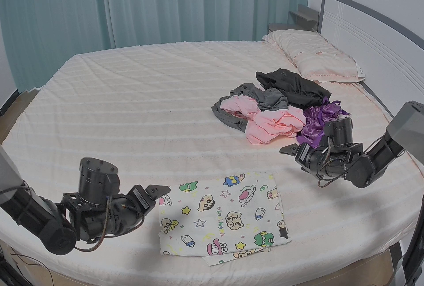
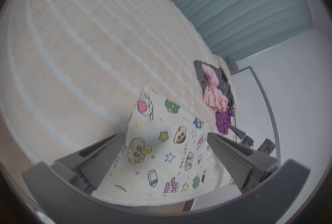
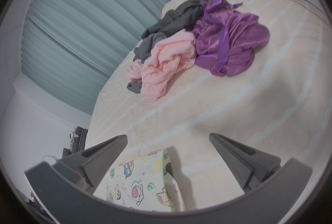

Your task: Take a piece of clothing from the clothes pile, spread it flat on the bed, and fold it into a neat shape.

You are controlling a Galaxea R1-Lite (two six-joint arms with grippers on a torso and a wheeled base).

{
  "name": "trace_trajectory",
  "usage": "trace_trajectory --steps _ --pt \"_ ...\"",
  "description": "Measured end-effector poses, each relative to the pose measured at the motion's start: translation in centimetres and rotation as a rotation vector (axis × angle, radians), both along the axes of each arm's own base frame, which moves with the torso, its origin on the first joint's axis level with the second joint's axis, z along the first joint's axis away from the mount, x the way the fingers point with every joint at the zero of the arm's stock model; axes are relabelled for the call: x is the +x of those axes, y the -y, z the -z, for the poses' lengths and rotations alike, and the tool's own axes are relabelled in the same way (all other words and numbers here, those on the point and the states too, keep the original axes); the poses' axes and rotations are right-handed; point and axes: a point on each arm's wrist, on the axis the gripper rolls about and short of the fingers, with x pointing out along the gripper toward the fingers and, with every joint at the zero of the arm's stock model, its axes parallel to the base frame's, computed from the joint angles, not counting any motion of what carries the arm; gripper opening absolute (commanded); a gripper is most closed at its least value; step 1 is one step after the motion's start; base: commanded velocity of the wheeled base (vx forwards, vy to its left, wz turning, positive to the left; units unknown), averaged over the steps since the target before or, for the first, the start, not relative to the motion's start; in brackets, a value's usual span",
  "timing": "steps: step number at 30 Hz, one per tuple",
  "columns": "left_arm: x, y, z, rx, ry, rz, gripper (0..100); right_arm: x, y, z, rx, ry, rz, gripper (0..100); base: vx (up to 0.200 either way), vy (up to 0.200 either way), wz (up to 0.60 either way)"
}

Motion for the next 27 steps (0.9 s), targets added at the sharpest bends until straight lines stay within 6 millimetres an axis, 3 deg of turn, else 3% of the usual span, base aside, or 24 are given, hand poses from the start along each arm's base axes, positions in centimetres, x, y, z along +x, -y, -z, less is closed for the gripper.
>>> trace_trajectory --steps 8,18,22,27 --pt "-0.8 -3.2 -3.7 0.107 0.194 -0.079 100 -4.3 1.9 -4.3 -0.042 0.126 0.012 100 0.0 0.0 0.0" --pt "-4.3 -7.5 -8.6 0.275 0.432 -0.226 100 -12.0 4.2 -9.5 -0.1 0.318 0.003 100 0.0 0.0 0.0" --pt "-6.6 -9.0 -10.0 0.365 0.521 -0.289 100 -15.3 5.0 -10.4 -0.138 0.382 -0.001 100 0.0 0.0 0.0" --pt "-9.7 -10.3 -10.3 0.541 0.586 -0.364 100 -19.0 6.2 -10.2 -0.249 0.441 0.015 100 0.0 0.0 0.0"
